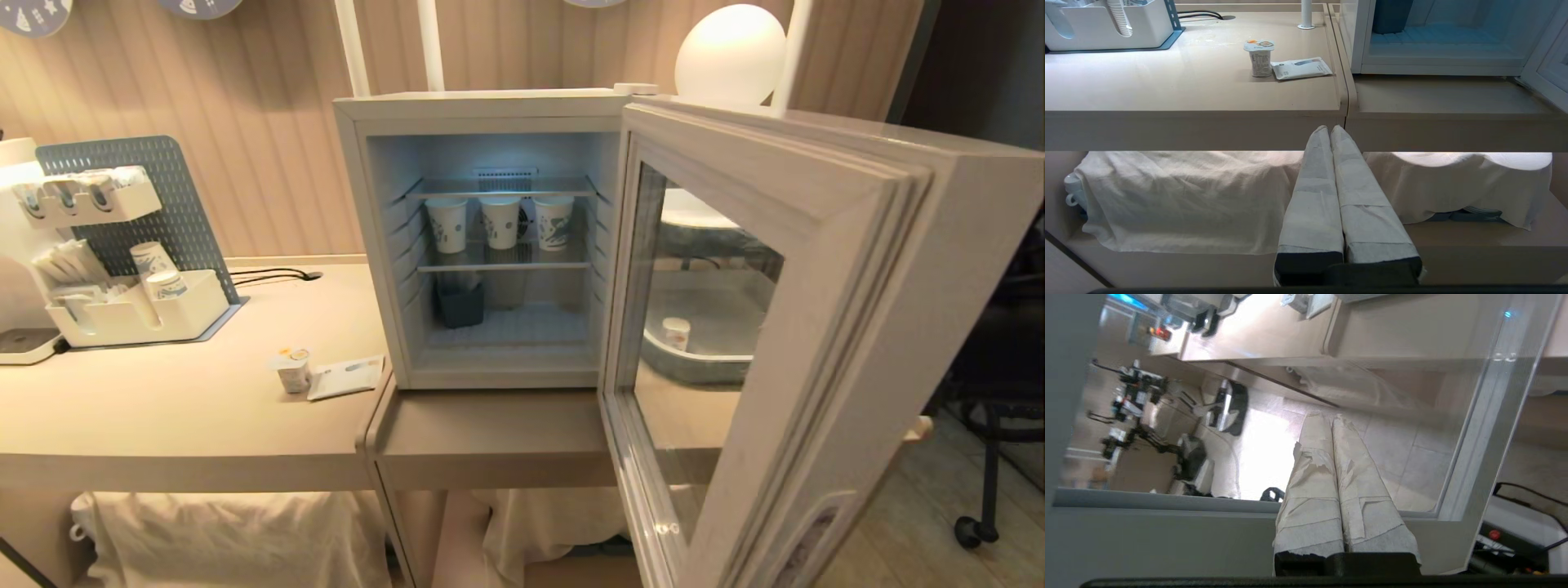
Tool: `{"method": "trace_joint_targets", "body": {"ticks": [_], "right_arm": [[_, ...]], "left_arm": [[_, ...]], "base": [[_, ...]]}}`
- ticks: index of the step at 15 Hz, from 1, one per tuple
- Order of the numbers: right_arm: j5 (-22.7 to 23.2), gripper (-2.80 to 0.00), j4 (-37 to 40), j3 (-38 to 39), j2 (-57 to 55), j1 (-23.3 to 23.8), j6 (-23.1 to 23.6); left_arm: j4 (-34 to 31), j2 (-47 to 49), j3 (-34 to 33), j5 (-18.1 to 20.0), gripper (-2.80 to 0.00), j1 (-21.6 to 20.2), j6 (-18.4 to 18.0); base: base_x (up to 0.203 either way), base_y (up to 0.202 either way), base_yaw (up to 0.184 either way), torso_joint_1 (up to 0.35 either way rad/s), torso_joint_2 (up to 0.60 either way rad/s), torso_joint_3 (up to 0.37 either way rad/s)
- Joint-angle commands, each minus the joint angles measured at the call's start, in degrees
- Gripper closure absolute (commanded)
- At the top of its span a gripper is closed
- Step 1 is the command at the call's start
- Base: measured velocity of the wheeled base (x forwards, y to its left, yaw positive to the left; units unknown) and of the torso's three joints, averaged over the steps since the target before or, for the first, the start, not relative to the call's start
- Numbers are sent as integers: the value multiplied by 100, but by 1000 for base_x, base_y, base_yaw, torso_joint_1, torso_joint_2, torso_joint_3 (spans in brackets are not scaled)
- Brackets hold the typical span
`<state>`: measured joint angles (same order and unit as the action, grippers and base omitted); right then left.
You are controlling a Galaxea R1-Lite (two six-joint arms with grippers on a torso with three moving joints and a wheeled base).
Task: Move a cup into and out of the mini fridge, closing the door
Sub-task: Close the freezer door
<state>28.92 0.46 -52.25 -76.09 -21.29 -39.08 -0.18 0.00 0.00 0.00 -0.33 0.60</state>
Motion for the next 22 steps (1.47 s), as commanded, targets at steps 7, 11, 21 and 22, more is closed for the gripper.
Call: {"method": "trace_joint_targets", "body": {"ticks": [7,11,21,22], "right_arm": [[-2705,0,-777,-1010,-1534,-1978,191],[-3499,0,-1007,-1916,-2518,-2433,748],[-4624,0,-989,-5534,-5636,-3027,2632],[-4629,0,-980,-5795,-5856,-3029,2772]], "left_arm": [[1,0,-9,0,0,-2,2],[1,0,-9,0,0,-2,2],[1,0,-9,-9,0,-2,19],[1,0,-9,-8,0,-2,19]], "base": [[0,0,0,0,0,0],[0,0,0,0,0,0],[0,0,0,0,0,0],[0,0,0,0,0,0]]}}
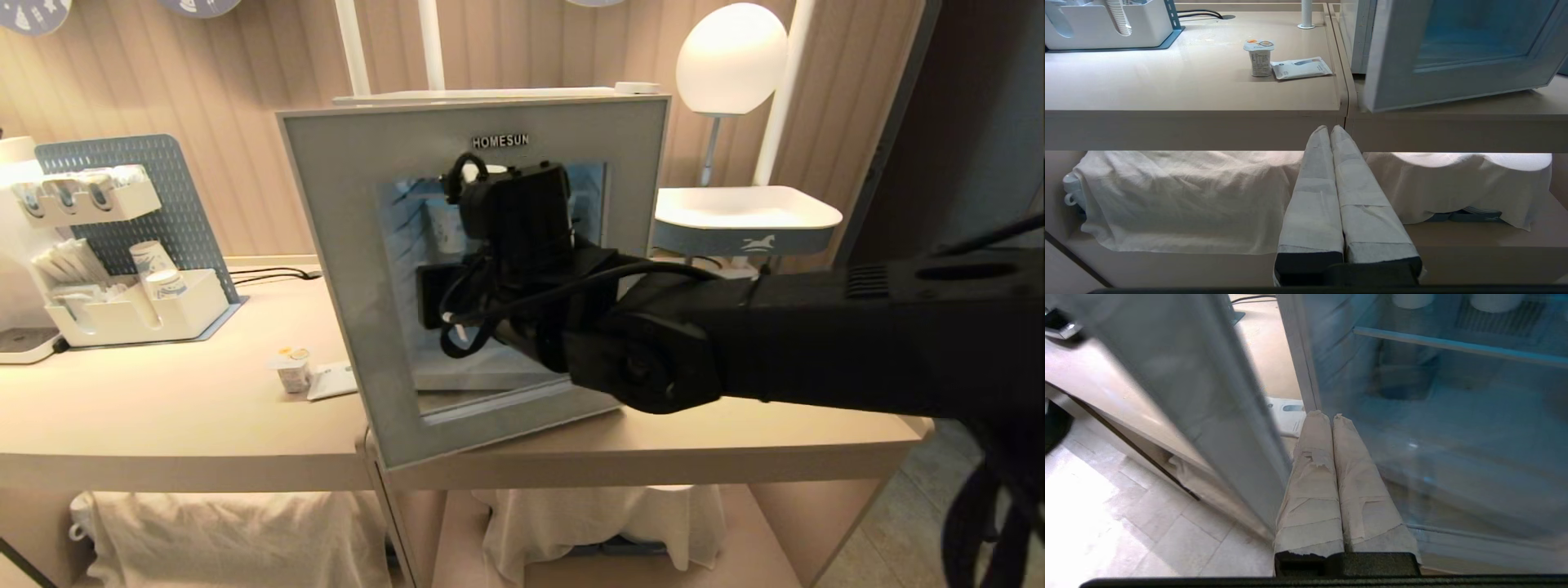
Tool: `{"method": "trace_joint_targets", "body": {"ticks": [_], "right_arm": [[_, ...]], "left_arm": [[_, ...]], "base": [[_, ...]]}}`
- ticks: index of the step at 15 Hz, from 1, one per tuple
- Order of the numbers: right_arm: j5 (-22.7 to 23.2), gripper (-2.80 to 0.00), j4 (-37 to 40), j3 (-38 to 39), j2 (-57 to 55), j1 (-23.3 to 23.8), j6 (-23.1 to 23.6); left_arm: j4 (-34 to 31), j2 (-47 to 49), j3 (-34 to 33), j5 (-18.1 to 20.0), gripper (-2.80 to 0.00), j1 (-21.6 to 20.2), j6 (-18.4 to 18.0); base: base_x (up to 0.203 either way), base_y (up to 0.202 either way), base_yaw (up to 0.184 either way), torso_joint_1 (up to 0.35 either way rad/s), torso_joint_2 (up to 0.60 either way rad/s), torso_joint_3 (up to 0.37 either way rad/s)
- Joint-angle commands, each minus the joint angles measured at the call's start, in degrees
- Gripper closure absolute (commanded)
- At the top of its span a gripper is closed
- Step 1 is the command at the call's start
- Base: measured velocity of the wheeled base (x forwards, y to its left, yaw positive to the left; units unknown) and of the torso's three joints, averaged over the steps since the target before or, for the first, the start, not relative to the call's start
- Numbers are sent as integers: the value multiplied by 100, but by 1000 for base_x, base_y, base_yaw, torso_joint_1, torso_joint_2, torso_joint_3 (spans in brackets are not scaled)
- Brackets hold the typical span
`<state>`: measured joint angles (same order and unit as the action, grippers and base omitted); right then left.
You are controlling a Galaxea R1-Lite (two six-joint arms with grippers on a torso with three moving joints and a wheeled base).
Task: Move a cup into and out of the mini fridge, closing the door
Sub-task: Close the freezer door
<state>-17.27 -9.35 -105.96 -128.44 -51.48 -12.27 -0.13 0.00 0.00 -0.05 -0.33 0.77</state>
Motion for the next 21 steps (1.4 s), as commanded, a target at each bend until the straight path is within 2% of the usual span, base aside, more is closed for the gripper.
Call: {"method": "trace_joint_targets", "body": {"ticks": [1,3,5,8,12,16,18,21], "right_arm": [[23,0,-38,-531,-748,-7,289],[94,0,-191,-548,-857,78,629],[149,0,-436,-548,-956,251,746],[149,0,-874,-548,-1083,765,956],[324,0,-1033,-556,-1166,1305,1024],[217,0,-1070,-434,-854,1332,983],[19,0,-1089,-47,-260,1436,980],[-217,0,-1276,1232,1158,1714,987]], "left_arm": [[-3,0,-9,4,0,-2,3],[-4,0,-9,-4,0,-2,3],[1,0,-9,5,0,-2,11],[-2,0,-9,-2,0,-2,11],[3,0,-9,3,0,-2,11],[5,0,-9,-4,0,-2,11],[5,0,-9,-4,0,-2,11],[-2,0,-9,-4,0,-2,11]], "base": [[0,0,0,0,0,0],[0,0,0,0,0,0],[0,0,0,0,0,0],[0,0,0,0,0,0],[0,0,0,0,0,0],[0,0,0,0,0,0],[0,0,0,0,0,0],[0,0,0,0,0,0]]}}
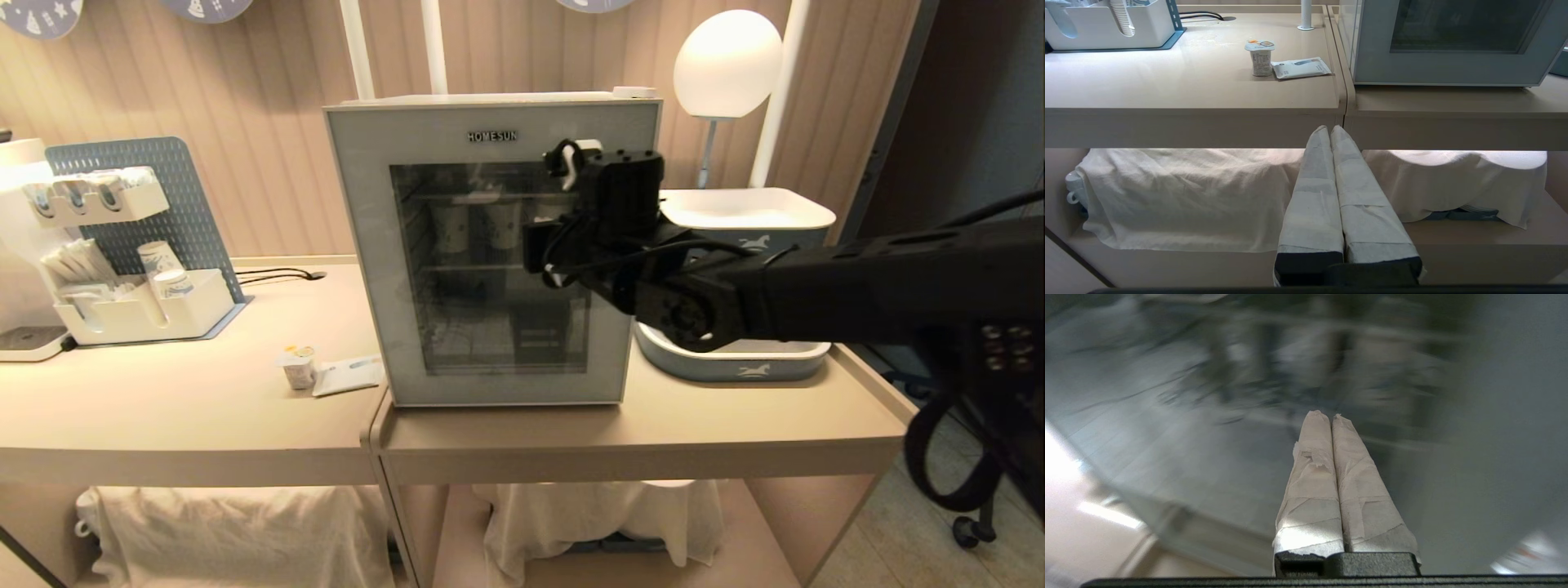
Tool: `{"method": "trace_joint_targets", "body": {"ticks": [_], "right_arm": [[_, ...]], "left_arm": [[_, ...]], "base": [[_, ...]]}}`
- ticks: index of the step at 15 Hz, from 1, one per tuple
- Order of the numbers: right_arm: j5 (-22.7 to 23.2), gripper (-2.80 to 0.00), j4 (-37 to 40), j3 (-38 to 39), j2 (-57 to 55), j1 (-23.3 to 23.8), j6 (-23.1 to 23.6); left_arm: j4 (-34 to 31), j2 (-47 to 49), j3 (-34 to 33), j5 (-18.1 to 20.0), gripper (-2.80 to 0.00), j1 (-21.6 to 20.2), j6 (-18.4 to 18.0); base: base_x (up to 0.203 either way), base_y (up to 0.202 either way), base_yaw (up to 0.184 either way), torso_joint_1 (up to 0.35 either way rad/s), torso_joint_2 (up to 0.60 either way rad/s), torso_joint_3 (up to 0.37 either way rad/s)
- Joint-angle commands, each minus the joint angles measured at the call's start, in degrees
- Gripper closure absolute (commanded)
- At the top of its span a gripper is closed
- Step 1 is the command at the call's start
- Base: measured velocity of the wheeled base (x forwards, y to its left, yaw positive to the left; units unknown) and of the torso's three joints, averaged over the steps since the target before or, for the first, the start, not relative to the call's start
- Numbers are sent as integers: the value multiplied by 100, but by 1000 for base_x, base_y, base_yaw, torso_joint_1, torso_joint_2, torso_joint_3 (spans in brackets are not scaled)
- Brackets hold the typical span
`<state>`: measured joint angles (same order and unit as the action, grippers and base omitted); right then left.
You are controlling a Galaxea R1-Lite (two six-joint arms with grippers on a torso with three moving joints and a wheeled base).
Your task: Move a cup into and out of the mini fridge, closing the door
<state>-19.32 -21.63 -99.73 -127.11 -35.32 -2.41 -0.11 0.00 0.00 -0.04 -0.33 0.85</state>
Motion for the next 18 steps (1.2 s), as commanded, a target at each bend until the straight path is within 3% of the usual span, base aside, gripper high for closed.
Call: {"method": "trace_joint_targets", "body": {"ticks": [1,5,8,11,13,15,16,18], "right_arm": [[-141,0,-142,1205,1647,210,6],[-1073,0,-299,3440,4380,628,82],[-2332,0,12,4489,6629,965,440],[-2949,0,933,4966,8700,2023,687],[-2831,0,1586,5289,10003,2731,834],[-2587,0,2325,5692,11346,3120,947],[-2296,0,2635,5916,11914,3236,968],[-1038,0,2785,6618,12633,3405,575]], "left_arm": [[2,0,-9,-5,0,-2,3],[2,0,-9,-5,0,-2,12],[2,0,-9,-5,0,-2,12],[2,0,-9,-5,0,-2,21],[2,0,-9,-5,0,-2,21],[2,0,-9,-5,0,-2,21],[2,0,-9,-5,0,-2,21],[2,0,-9,-5,0,-2,21]], "base": [[0,0,0,0,0,0],[0,0,0,0,0,0],[0,0,0,0,0,0],[0,0,0,0,0,0],[0,0,0,0,0,0],[0,0,0,0,0,0],[0,0,0,0,0,0],[0,0,0,0,0,0]]}}
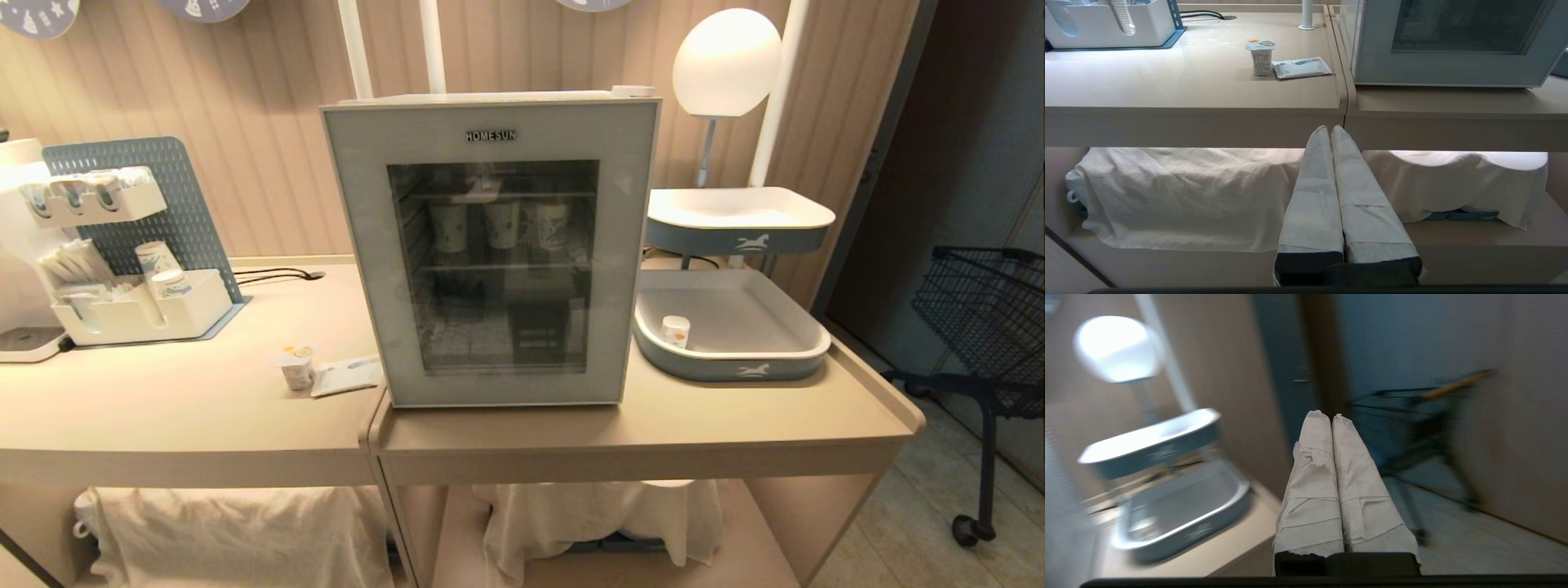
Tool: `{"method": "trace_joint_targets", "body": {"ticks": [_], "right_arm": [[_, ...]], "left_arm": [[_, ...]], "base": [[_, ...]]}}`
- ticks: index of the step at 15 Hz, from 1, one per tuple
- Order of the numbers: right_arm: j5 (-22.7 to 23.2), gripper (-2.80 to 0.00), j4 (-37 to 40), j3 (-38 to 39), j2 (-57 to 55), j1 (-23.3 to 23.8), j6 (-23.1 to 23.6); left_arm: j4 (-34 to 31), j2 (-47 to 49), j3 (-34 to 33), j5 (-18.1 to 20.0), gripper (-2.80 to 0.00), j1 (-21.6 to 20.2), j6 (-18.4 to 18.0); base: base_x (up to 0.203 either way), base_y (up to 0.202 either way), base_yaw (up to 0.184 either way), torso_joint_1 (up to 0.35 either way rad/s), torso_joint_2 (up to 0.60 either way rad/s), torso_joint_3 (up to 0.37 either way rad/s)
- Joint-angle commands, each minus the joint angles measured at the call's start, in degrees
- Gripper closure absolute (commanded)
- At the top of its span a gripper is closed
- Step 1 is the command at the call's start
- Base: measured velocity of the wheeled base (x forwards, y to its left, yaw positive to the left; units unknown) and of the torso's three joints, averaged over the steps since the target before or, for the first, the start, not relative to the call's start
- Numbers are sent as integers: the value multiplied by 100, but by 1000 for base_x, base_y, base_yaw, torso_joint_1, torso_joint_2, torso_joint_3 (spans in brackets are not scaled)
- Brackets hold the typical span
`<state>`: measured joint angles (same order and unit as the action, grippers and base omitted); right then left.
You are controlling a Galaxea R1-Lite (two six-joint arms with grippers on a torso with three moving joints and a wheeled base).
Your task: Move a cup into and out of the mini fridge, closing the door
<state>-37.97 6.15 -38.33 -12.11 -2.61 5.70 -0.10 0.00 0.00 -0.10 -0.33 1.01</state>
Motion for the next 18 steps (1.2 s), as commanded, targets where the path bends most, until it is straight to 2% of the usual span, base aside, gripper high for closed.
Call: {"method": "trace_joint_targets", "body": {"ticks": [1,3,5,6,9,11,13,15,18], "right_arm": [[1650,0,-231,921,1229,184,-477],[2250,0,-812,2065,1216,224,-561],[2532,0,-1470,3376,1210,241,-368],[2625,0,-1552,3758,1208,247,-367],[3217,0,-1220,3797,1203,260,-585],[3802,0,-231,3711,1197,254,-451],[3864,0,-463,3760,1194,252,-335],[3831,0,-518,3781,1193,252,-535],[3797,0,-527,3781,1193,252,-559]], "left_arm": [[1,0,-9,1,0,-2,4],[1,0,-9,1,0,-2,4],[1,0,-9,1,0,-2,3],[1,0,-9,1,0,-2,1],[1,0,-9,1,0,-2,-5],[1,0,-9,1,0,-2,-5],[1,0,-9,1,0,-2,-5],[1,0,-9,1,0,-2,-5],[1,0,-9,1,0,-2,-5]], "base": [[0,0,0,0,0,0],[0,0,0,0,0,0],[0,0,0,0,0,0],[0,0,0,0,0,0],[0,0,0,0,0,0],[0,0,0,0,0,0],[0,0,0,0,0,0],[0,0,0,0,0,0],[0,0,0,0,0,0]]}}
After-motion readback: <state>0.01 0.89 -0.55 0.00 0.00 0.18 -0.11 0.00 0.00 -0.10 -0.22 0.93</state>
